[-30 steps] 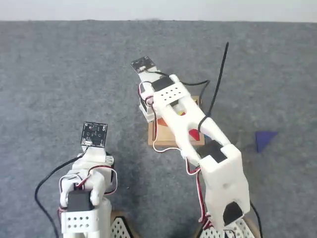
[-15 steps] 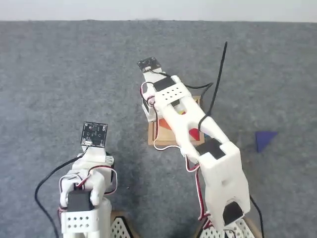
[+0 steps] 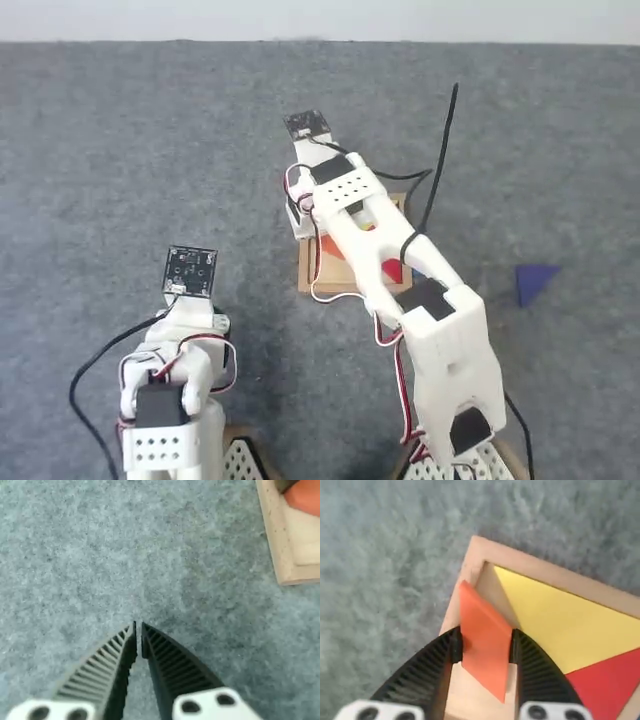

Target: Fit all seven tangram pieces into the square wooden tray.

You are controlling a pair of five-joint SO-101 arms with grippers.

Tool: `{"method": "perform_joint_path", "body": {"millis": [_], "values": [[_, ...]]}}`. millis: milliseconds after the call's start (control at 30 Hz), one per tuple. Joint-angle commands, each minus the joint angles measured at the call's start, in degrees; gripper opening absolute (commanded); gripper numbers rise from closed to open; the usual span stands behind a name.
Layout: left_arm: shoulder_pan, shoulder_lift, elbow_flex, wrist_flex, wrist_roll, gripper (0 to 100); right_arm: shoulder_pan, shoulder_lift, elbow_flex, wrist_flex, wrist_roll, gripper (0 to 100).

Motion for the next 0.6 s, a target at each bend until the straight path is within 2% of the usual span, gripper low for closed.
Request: {"method": "perform_joint_path", "body": {"millis": [0, 233, 567], "values": [[0.3, -1.0, -0.6, 0.2, -0.1, 2, 0.9, -0.4, -3.9, -1.5, -0.4, 17.3], [0.3, -1.0, -0.6, 0.2, -0.1, 2, -1.5, -0.2, -3.9, -1.6, 4.6, 29.9], [0.3, -1.0, -0.6, 0.2, -0.1, 2, 0.6, -7.8, -3.6, 1.3, 4.8, 30.3]]}}
